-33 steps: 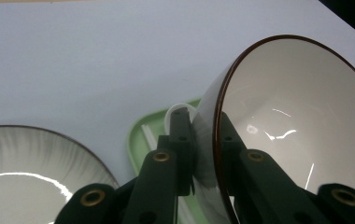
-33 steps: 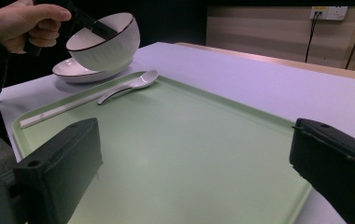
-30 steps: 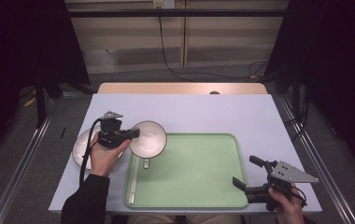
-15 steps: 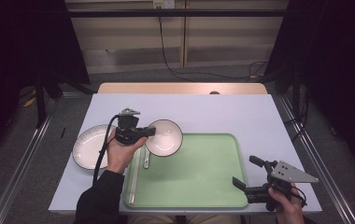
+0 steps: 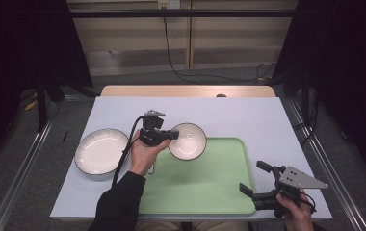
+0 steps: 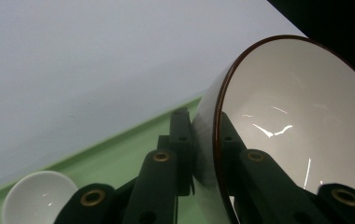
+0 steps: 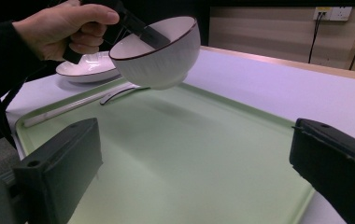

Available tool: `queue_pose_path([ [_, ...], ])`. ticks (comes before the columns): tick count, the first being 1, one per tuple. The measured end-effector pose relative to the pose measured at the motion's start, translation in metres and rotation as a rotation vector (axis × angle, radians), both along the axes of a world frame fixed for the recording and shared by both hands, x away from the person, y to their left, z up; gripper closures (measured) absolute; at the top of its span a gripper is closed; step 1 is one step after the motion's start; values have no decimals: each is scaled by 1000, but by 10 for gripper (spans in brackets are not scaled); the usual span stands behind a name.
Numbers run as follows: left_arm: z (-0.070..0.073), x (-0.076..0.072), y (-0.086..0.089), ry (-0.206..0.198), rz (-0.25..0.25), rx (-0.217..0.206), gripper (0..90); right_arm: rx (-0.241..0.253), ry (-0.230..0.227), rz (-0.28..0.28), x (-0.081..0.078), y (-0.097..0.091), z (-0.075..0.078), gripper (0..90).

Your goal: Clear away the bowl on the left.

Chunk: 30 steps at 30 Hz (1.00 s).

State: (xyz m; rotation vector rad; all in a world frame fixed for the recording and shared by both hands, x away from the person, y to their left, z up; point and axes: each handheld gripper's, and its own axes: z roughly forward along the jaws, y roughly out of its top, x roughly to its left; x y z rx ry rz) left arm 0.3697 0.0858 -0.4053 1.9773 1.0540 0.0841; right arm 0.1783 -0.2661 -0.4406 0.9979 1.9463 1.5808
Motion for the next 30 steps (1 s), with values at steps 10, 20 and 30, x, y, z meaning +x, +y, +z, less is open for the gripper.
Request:
queue_pose_path([
  [10,-6,8,-28,18,-20,-10,822,5,0,-7,0,0,0,21],
  [20,-8,11,-53,33,-31,-22,821,4,0,-8,0,-1,-1,21],
  [30,-20,20,-83,72,-62,-13,821,6,-2,-7,0,-1,0,21],
])
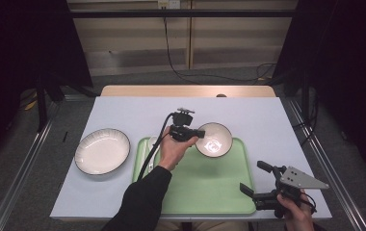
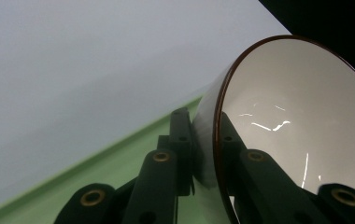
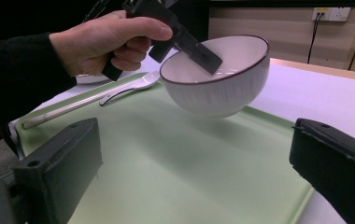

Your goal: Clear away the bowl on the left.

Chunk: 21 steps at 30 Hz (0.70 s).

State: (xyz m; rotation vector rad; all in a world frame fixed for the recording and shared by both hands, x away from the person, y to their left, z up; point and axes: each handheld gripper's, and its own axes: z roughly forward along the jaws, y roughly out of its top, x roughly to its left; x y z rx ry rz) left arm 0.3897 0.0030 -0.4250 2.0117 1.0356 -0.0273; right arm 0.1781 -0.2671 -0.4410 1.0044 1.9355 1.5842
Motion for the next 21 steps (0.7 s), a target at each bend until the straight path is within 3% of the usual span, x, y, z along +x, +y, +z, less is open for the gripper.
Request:
queue_pose_path([
  [12,-14,5,-32,18,-17,25,821,-2,-1,13,0,-1,0,21],
  [21,-25,6,-43,41,-15,36,821,7,2,8,0,0,0,21],
])
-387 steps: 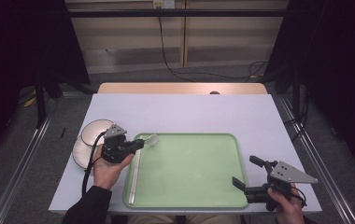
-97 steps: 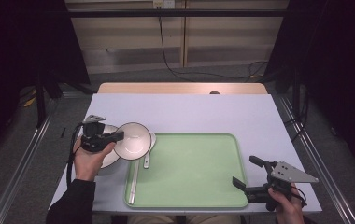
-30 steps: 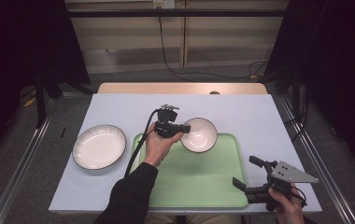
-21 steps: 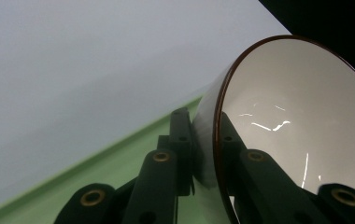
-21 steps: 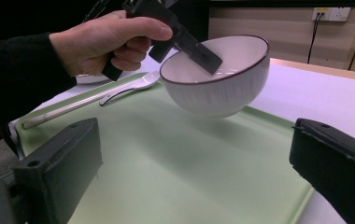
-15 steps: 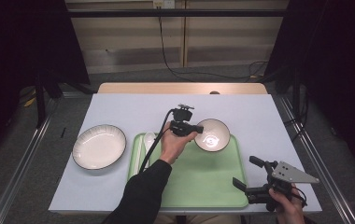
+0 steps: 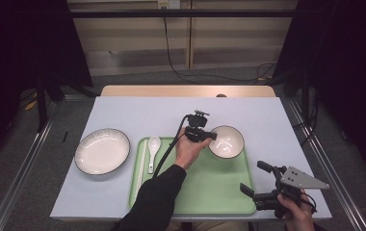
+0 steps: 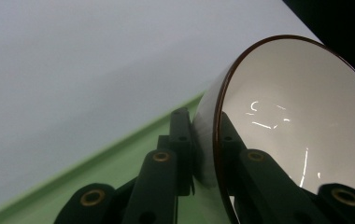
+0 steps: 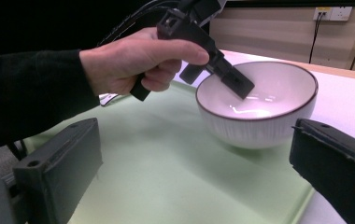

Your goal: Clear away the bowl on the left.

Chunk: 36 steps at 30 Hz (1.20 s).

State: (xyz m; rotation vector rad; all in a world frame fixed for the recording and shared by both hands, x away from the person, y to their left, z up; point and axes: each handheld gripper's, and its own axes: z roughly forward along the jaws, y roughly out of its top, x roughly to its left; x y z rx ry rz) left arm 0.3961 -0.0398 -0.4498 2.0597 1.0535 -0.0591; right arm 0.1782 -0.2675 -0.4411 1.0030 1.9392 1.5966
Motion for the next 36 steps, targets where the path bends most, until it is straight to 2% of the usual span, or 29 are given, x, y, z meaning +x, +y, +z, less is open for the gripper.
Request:
queue_pose_path([
  [3,-4,0,-2,-2,-3,18,821,-6,-3,5,0,0,0,21],
  [7,-6,3,-2,12,9,5,820,-4,-1,2,0,0,0,21],
  [12,-7,5,-3,17,8,13,820,-4,1,3,0,0,0,21],
  [13,-8,5,-3,24,22,0,819,-3,0,3,0,0,0,21],
  [20,-8,2,-6,-27,-9,30,815,-4,-3,5,0,0,0,21],
  [24,-9,3,-7,-28,-8,25,813,-2,-4,6,0,0,0,21],
  [28,-10,2,-7,-27,-9,21,763,-2,-3,6,0,0,0,21],
  [31,-10,1,-7,-49,-11,19,764,-1,-4,7,0,0,0,21],
  [34,-11,2,-6,-39,-4,-9,700,0,-4,6,0,0,0,21],
  [36,-10,1,-5,-56,-11,-1,654,0,-5,5,0,0,0,21],
])
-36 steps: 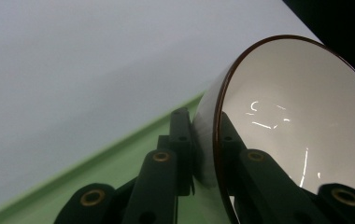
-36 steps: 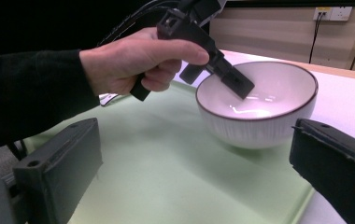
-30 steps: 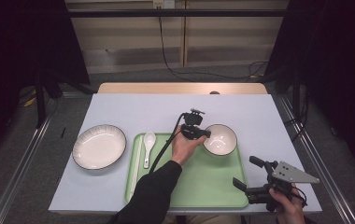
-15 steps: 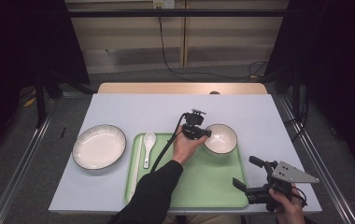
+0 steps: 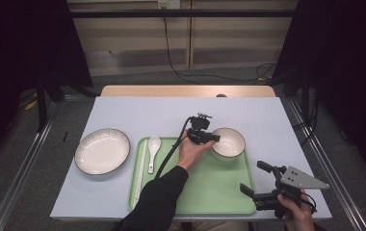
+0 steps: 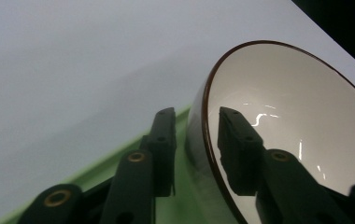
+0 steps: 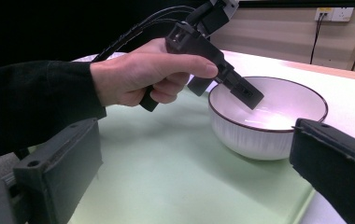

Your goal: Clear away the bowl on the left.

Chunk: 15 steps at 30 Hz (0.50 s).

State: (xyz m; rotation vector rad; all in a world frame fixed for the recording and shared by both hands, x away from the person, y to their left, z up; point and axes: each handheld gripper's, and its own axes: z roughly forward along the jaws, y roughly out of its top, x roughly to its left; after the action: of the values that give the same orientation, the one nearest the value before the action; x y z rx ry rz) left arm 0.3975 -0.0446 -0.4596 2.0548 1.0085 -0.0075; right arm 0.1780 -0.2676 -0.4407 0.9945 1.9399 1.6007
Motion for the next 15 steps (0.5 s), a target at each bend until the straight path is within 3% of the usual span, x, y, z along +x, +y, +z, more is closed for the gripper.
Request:
queue_pose_path([
  [4,4,-2,7,-54,-7,-14,548,-1,0,0,0,0,0,21],
  [9,10,-3,21,-92,-9,-34,416,-10,0,-4,-1,0,0,21],
  [15,19,-6,37,-137,21,-20,221,-6,-3,-3,0,0,0,21],
])
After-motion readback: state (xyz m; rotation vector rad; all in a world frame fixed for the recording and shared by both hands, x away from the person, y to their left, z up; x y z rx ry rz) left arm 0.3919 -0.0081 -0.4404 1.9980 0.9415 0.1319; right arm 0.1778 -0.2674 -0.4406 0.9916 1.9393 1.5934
